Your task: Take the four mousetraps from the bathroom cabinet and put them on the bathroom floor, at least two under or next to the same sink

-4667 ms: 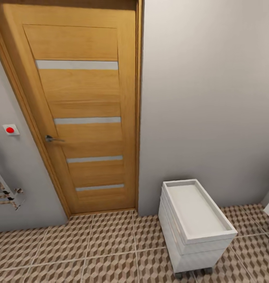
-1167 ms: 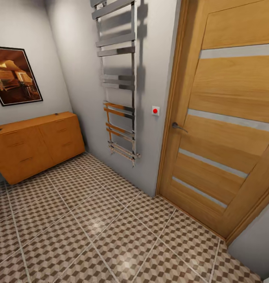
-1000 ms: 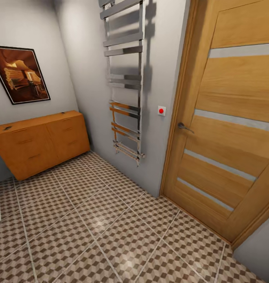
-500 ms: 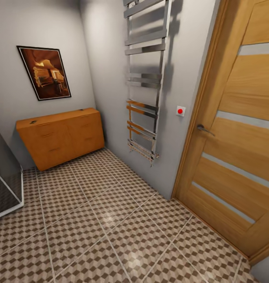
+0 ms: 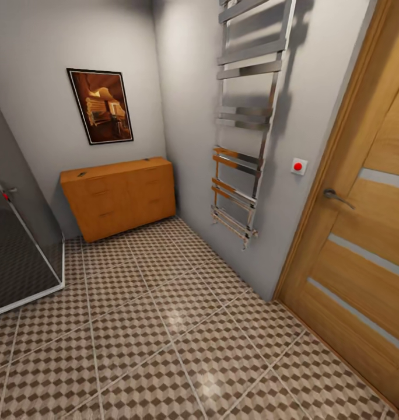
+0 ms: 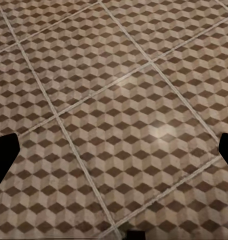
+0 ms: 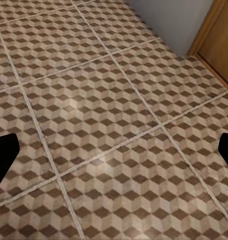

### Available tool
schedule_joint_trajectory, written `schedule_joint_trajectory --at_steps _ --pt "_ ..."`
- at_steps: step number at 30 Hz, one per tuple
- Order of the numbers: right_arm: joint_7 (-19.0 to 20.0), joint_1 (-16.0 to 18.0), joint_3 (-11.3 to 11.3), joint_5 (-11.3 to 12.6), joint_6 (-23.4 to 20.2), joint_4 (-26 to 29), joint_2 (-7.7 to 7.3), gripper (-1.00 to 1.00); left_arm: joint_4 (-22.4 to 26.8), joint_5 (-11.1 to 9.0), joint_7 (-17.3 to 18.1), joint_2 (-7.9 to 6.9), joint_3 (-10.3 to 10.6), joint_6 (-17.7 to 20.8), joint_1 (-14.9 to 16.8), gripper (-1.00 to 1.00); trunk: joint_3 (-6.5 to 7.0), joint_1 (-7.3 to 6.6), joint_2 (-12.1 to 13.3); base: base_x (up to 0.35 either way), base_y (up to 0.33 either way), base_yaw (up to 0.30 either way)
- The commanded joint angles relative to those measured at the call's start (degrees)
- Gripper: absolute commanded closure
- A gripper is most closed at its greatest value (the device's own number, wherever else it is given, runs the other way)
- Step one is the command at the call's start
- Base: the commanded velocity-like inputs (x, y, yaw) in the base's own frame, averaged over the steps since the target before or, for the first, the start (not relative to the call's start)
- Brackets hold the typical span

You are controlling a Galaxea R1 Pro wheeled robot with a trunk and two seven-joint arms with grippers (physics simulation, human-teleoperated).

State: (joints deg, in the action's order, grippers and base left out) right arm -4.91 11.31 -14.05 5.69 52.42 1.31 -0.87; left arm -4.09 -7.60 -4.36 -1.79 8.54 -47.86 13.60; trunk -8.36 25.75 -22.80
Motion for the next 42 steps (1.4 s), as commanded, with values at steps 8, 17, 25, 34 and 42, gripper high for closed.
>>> schedule_joint_trajectory --at_steps 8,17,25,34,42 --pt "-0.1 0.0 -0.5 0.6 0.1 0.0 -0.01 -1.00 -0.2 -0.4 -0.1 0.03 0.5 -0.3 0.1 -1.00 -0.34 0.03 -0.1 0.065 0.000 0.262" --pt "-0.1 0.0 -0.5 0.5 0.1 0.0 -0.01 -1.00 -0.2 -0.4 -0.2 0.03 0.5 -0.3 0.1 -1.00 -0.58 0.03 -0.1 0.197 0.000 0.267" --pt "-0.1 0.0 -0.5 0.5 0.1 0.0 -0.01 -1.00 -0.2 -0.4 -0.2 0.03 0.5 -0.3 0.1 -1.00 -0.80 0.03 -0.1 0.311 0.000 0.268" --pt "-0.1 0.0 -0.5 0.5 0.1 0.0 -0.01 -1.00 -0.2 -0.4 -0.2 0.03 0.5 -0.3 0.1 -1.00 -1.05 0.03 -0.1 0.326 0.000 0.268" --pt "0.0 0.0 -0.5 0.5 0.1 0.0 -0.06 -1.00 -0.2 -0.4 -0.2 0.03 0.5 -0.3 0.1 -1.00 -1.27 0.03 -0.1 0.327 0.000 0.221"
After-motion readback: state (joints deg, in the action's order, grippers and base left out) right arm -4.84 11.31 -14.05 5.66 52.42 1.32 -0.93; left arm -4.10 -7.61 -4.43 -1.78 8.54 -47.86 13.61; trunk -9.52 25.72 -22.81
